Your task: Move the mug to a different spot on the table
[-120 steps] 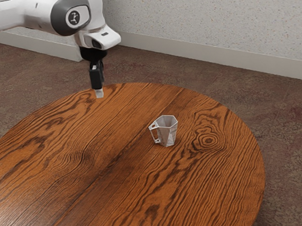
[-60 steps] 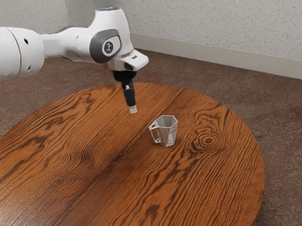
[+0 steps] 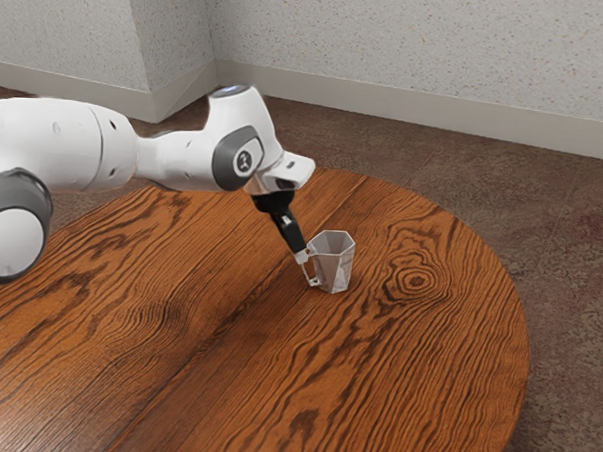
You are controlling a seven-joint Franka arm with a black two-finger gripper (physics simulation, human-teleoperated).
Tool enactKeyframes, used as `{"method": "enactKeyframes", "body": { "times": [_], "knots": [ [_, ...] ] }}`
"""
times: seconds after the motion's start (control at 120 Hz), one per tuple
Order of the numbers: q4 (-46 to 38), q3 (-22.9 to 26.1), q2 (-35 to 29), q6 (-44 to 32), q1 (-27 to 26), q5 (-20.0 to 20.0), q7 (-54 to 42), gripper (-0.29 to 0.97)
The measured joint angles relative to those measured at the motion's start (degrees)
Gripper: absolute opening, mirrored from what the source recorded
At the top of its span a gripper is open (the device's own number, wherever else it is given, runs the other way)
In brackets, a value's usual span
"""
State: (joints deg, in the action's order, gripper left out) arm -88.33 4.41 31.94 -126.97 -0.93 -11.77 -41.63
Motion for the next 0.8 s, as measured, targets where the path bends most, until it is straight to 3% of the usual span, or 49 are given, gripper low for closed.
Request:
{"method": "enactKeyframes", "body": {
  "times": [0.25,0.633,0.717,0.8],
  "knots": [
    [0.9,-0.4,3.6,-1.9,-0.1,2.8,0.8,0.68],
    [1.9,-0.4,6.7,-6.8,-0.4,0.6,1.4,0.67],
    [1.9,-0.3,6.5,-7.2,-0.5,0.3,1.5,0.61],
    [1.9,-0.3,6.5,-7.5,-0.6,0.1,1.6,0.44]
  ]
}}
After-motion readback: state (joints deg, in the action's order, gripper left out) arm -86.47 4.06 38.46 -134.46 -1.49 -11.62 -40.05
